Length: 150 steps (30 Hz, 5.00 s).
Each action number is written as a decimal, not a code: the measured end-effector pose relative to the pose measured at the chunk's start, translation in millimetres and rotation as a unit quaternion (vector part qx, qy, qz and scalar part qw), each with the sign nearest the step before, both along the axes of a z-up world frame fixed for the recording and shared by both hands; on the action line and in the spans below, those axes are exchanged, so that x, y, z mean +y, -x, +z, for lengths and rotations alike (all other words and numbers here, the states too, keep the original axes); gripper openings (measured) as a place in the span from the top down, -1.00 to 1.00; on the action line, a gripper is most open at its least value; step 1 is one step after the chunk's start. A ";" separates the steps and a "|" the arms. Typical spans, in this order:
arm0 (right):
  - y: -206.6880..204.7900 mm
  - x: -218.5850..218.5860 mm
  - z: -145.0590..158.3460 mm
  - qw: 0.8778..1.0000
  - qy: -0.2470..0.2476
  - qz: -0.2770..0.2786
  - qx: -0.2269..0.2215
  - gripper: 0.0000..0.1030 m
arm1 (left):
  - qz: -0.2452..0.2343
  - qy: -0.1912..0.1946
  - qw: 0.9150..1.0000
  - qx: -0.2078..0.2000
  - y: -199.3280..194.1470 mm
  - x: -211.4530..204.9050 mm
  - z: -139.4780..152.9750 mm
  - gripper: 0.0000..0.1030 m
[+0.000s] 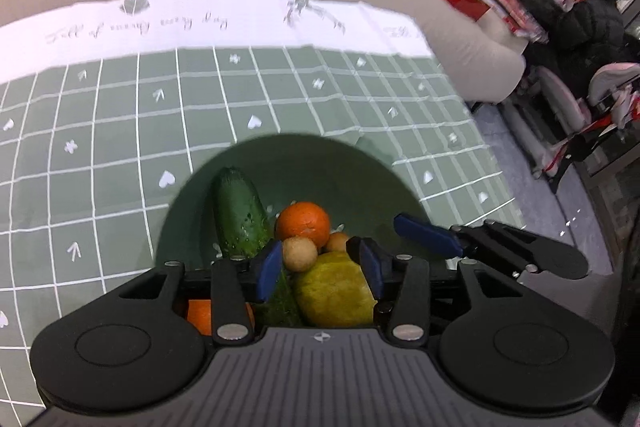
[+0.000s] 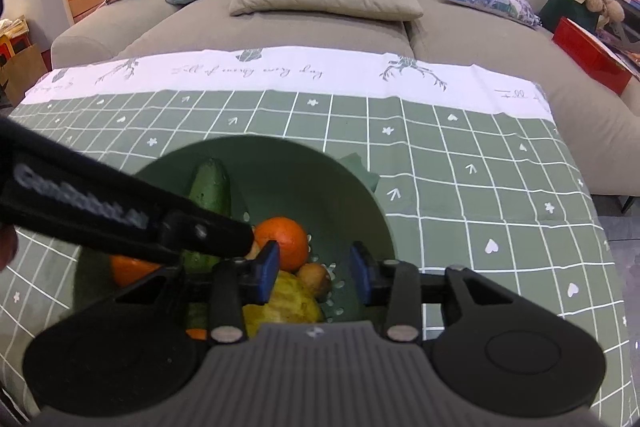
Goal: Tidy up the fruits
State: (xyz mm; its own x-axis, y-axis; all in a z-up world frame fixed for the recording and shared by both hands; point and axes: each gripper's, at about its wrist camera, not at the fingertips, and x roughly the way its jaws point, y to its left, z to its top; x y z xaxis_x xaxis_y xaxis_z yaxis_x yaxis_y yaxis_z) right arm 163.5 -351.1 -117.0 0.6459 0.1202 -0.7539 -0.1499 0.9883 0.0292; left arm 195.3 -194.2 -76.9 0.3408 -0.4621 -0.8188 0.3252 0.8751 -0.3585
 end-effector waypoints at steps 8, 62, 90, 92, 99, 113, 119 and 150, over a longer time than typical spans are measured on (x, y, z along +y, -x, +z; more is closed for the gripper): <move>17.0 2.6 42.1 0.999 -0.020 -0.021 -0.023 -0.04 | 0.000 -0.048 0.992 -0.116 30.8 24.2 51.1 -0.05; 171.0 143.7 107.6 0.998 -0.020 -0.001 -0.056 -0.91 | 0.179 -0.147 0.956 -0.180 197.0 177.7 92.8 -0.76; 169.9 143.2 106.7 0.998 -0.016 -0.001 -0.056 -0.91 | 0.182 -0.146 0.958 -0.169 195.7 180.7 91.5 -0.76; 169.7 143.2 106.6 0.998 -0.016 -0.001 -0.056 -0.91 | 0.182 -0.146 0.958 -0.169 195.8 180.8 91.5 -0.76; 169.6 144.1 107.1 0.998 -0.016 0.000 -0.057 -0.91 | 0.182 -0.146 0.958 -0.169 195.6 181.0 91.5 -0.76; 170.7 146.2 107.7 0.998 -0.013 0.004 -0.061 -0.91 | 0.182 -0.146 0.957 -0.171 195.6 181.2 92.3 -0.76; 170.3 146.9 107.8 0.998 -0.013 0.003 -0.060 -0.91 | 0.183 -0.146 0.957 -0.170 195.0 181.9 94.0 -0.76; 170.5 148.1 107.5 0.998 -0.013 0.004 -0.059 -0.91 | 0.188 -0.148 0.956 -0.170 195.6 182.9 96.4 -0.76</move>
State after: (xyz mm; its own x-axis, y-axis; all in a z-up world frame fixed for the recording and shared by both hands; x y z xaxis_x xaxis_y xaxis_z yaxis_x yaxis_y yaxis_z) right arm -7.0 -203.0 -9.5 0.7291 0.1436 -0.6691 -0.1609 0.9863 0.0363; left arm -0.2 -11.3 19.5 0.7068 -0.0195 -0.7071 0.0211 0.9998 -0.0065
